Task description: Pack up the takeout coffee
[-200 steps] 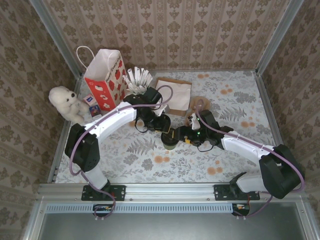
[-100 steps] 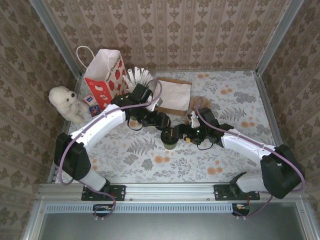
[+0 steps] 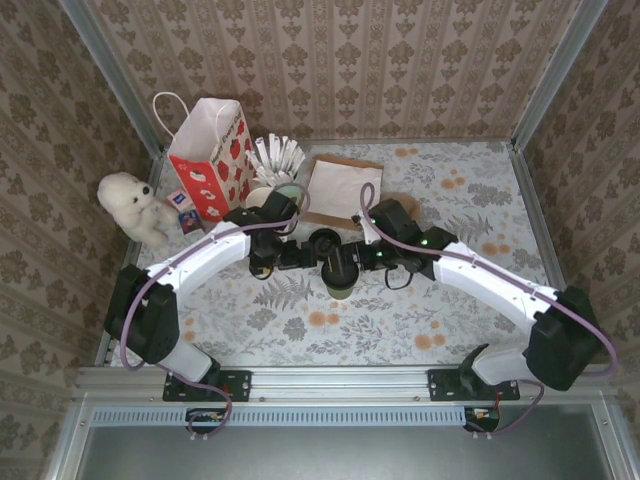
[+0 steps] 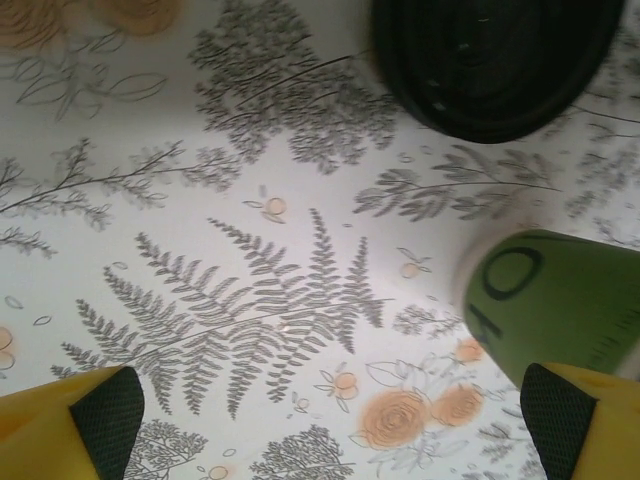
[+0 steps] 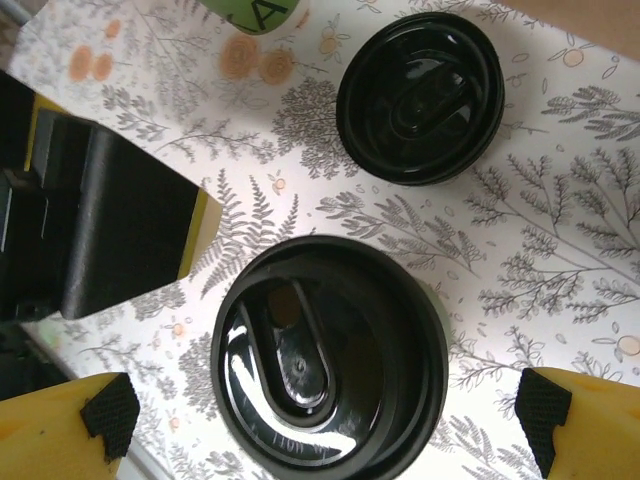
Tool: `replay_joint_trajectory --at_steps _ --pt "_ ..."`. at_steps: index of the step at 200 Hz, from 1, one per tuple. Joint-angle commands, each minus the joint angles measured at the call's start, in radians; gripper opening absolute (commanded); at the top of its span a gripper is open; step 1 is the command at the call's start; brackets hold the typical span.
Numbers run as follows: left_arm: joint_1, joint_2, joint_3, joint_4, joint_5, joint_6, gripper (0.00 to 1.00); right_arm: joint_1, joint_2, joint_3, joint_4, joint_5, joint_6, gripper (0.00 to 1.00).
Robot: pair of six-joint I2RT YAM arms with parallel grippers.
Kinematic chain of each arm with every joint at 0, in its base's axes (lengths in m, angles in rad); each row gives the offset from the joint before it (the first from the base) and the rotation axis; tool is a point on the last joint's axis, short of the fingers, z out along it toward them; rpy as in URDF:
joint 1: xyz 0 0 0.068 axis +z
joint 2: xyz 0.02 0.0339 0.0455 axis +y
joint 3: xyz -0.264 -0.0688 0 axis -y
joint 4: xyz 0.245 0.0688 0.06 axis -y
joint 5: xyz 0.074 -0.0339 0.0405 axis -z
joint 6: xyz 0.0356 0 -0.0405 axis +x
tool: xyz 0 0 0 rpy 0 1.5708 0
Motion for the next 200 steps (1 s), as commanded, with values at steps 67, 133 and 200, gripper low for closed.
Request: replay_joint_trajectory --at_steps 67,133,200 --pt "-0.006 0.034 -0.076 0.072 -0.025 -0.057 1.0 0.033 0.165 0.155 -0.205 -0.016 -0.039 1.0" --pt "-0.012 0.073 -0.057 0.09 0.009 -0.039 1.0 0.036 0.194 0.153 -0.197 0.006 -0.009 1.0" --pt "-0.021 0.082 -0.053 0.099 0.009 -0.044 1.0 0.048 0.211 0.141 -0.175 -0.057 0.017 1.0"
